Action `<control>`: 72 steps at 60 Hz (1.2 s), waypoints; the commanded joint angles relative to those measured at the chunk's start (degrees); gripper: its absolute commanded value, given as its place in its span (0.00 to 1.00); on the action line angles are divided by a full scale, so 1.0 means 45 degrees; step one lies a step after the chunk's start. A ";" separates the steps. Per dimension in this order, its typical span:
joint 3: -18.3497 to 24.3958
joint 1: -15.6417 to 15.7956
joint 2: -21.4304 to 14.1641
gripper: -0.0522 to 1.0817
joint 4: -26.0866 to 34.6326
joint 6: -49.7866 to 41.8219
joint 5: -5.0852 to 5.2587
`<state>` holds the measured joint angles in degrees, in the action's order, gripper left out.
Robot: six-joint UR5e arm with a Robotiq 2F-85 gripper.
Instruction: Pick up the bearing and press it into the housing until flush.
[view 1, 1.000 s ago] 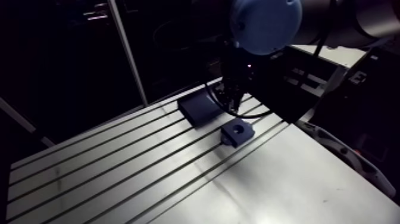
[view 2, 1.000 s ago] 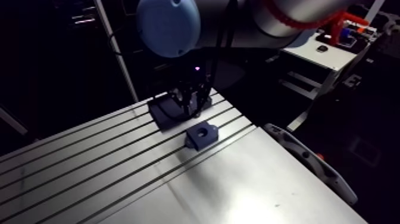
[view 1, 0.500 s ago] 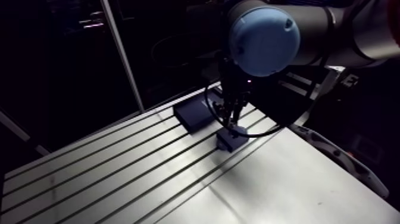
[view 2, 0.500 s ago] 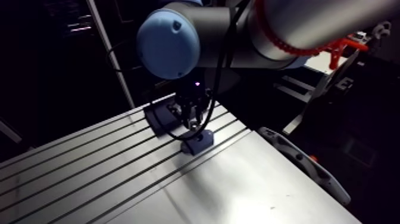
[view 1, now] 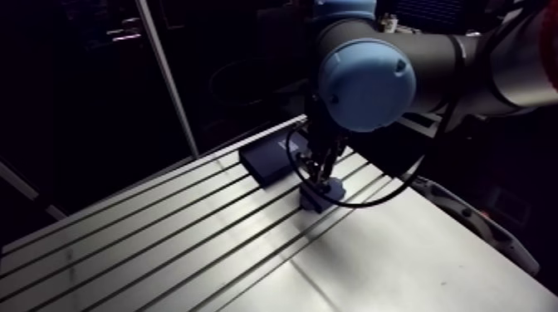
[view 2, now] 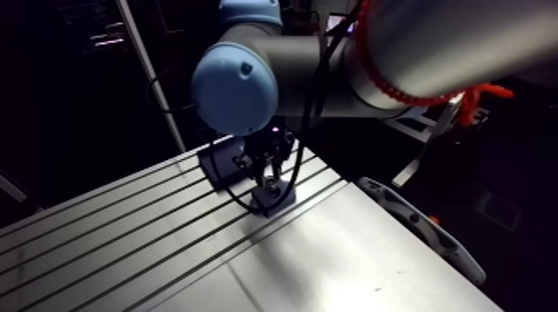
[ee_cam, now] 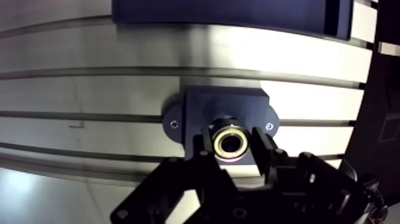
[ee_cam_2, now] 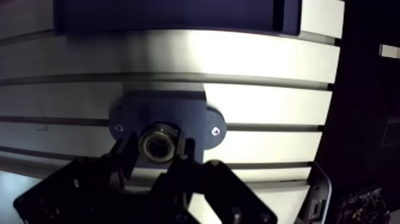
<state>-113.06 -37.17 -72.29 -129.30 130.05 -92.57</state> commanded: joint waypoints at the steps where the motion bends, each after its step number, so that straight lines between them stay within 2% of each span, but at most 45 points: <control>1: -0.0159 -0.0024 -0.0071 0.70 -0.0145 0.0116 0.0014; 31: -0.0370 -0.0141 -0.0077 0.69 -0.0387 0.0252 0.0073; 49: -0.0452 -0.0161 0.0000 0.69 -0.0592 0.0292 0.0285; 72: -0.0452 -0.0161 0.0098 0.69 -0.0849 0.0311 0.0288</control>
<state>-115.08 -37.91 -72.06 -132.92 131.43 -91.30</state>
